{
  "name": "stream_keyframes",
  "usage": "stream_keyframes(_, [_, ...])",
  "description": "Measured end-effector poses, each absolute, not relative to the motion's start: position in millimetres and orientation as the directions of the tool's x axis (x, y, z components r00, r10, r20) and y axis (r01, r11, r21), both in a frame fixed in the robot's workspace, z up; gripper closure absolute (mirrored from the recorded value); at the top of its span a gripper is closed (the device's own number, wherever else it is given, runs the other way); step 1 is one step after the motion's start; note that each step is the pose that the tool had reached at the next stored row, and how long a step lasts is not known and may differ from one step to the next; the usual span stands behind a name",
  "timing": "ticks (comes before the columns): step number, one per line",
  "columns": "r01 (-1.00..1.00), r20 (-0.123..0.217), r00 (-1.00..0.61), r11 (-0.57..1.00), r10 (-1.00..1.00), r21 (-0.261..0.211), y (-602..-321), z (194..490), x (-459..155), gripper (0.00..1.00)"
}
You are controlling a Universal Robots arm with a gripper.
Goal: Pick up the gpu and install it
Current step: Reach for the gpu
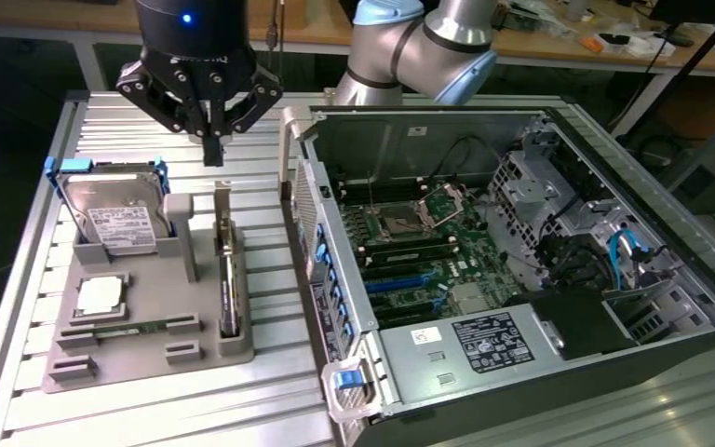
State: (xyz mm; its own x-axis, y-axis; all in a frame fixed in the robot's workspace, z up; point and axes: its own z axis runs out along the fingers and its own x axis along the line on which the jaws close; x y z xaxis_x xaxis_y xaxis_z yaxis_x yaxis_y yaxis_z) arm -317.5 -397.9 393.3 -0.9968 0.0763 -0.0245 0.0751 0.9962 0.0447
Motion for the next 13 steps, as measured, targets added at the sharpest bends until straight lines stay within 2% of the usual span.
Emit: stream_keyframes(13, [0.075,-0.024,-0.997,0.996,0.076,0.045,-397.9,393.3,-326.0,0.89])
